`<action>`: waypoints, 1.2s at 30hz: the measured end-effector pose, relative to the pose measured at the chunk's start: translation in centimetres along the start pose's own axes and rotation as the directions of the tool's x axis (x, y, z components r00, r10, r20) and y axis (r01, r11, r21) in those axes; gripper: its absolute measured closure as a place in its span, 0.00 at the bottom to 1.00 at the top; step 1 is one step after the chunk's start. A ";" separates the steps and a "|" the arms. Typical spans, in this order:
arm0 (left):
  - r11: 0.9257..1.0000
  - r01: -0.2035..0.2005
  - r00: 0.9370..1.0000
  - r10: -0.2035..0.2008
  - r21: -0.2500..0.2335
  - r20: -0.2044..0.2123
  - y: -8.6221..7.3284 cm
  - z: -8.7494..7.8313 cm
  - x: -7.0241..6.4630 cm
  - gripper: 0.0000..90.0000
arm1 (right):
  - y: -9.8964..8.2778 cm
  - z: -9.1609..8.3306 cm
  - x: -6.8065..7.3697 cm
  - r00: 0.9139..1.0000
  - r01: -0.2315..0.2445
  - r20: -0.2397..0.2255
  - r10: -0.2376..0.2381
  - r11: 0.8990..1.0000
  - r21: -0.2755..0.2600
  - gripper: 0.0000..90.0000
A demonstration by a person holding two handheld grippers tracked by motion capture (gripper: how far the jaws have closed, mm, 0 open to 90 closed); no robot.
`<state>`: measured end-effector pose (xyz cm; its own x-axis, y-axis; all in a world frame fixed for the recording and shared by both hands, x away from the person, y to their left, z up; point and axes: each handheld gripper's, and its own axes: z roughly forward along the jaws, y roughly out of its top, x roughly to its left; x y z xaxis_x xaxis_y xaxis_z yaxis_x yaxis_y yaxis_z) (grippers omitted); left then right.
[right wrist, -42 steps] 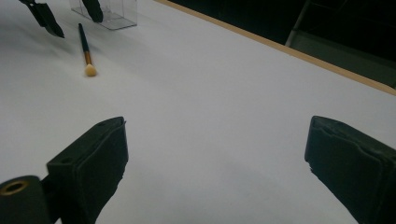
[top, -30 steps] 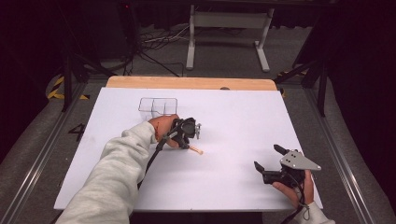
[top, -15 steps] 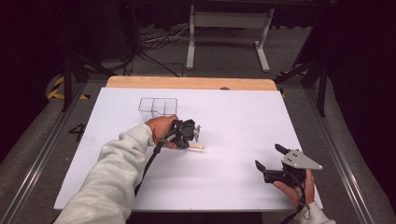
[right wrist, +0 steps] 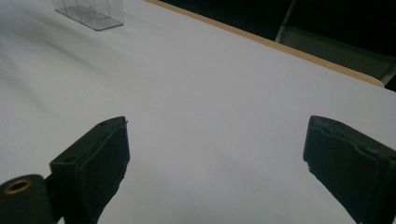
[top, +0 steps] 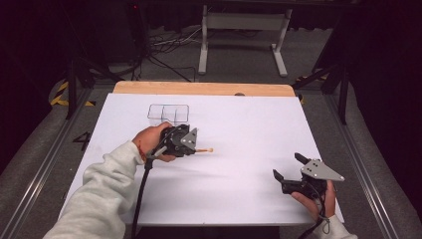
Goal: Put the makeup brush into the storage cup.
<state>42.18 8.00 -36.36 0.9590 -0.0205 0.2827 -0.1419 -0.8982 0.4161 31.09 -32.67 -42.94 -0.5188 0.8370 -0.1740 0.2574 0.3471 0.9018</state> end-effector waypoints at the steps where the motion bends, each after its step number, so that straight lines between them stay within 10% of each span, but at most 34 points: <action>1: 1.000 0.011 1.000 -0.011 -0.019 -0.017 -0.4 -0.4 -0.2 0.92 | 0.0 0.0 -0.1 1.000 -0.002 0.006 0.002 1.000 0.001 0.09; 10: 0.981 0.119 0.984 -0.137 -0.155 -0.113 -3.3 -2.6 -1.8 0.92 | -0.1 -0.1 -0.2 1.000 -0.014 0.019 0.014 1.000 -0.007 0.09; 19: 0.918 0.226 0.947 -0.285 -0.325 -0.146 -6.2 -3.5 -2.7 0.92 | -0.1 0.0 -0.2 1.000 -0.017 0.020 0.018 1.000 -0.005 0.09; 21: 0.885 0.259 0.932 -0.335 -0.388 -0.142 -7.1 -3.7 -2.9 0.92 | -0.1 0.0 -0.2 1.000 -0.017 0.019 0.017 1.000 -0.007 0.09; 23: 0.871 0.274 0.923 -0.357 -0.408 -0.143 -7.4 -3.8 -2.9 0.92 | -0.1 0.0 -0.2 1.000 -0.018 0.020 0.018 1.000 -0.007 0.09; 26: 0.812 0.305 0.901 -0.415 -0.497 -0.125 -8.2 -4.2 -3.0 0.92 | -0.1 0.1 -0.1 1.000 -0.014 0.019 0.014 1.000 -0.002 0.09; 31: 0.747 0.321 0.874 -0.470 -0.582 -0.121 -8.9 -4.2 -3.3 0.92 | -0.2 0.1 -0.1 1.000 -0.016 0.019 0.016 1.000 -0.002 0.09; 32: 0.747 0.321 0.874 -0.470 -0.582 -0.121 -8.9 -4.2 -3.3 0.92 | -0.2 0.1 -0.1 1.000 -0.016 0.019 0.016 1.000 -0.002 0.09; 33: 0.725 0.331 0.864 -0.490 -0.605 -0.115 -9.1 -4.2 -3.3 0.92 | -0.2 0.1 -0.1 1.000 -0.015 0.020 0.015 1.000 -0.001 0.09; 36: 0.692 0.337 0.841 -0.526 -0.638 -0.127 -9.4 -4.3 -3.2 0.92 | -0.1 0.1 -0.1 1.000 -0.012 0.017 0.012 1.000 -0.002 0.09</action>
<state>39.37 18.36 -37.51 0.8496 0.5115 0.1285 0.0683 -0.3483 0.9349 31.20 -32.74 -43.11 -0.5014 0.8484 -0.1698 0.2622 0.3360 0.9046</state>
